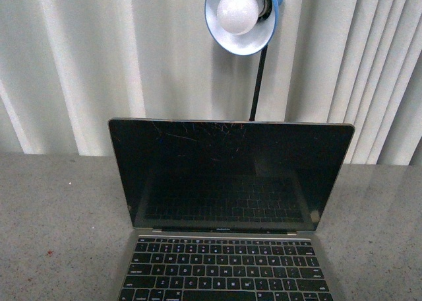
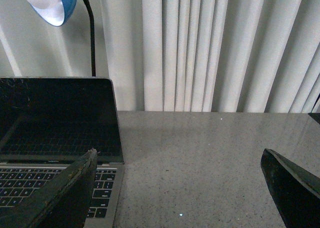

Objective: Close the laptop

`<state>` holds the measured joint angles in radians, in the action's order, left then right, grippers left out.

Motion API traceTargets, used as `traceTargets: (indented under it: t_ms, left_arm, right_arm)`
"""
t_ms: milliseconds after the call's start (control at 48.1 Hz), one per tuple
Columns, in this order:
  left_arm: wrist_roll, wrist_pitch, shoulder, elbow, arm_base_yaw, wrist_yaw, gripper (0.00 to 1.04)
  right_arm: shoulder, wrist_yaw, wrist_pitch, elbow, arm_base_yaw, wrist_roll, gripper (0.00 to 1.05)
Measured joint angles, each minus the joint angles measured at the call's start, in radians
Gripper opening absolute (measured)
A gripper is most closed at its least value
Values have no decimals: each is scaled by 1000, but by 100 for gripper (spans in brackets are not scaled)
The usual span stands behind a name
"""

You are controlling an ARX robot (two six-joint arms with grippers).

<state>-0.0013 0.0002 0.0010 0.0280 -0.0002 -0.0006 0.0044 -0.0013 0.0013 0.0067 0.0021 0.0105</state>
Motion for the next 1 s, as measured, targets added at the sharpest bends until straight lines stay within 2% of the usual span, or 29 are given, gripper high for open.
traceTargets:
  t_ms: [997]
  left_arm:
    - [0,0,0,0,0,0,98]
  right_arm:
    - [0,0,0,0,0,0,97]
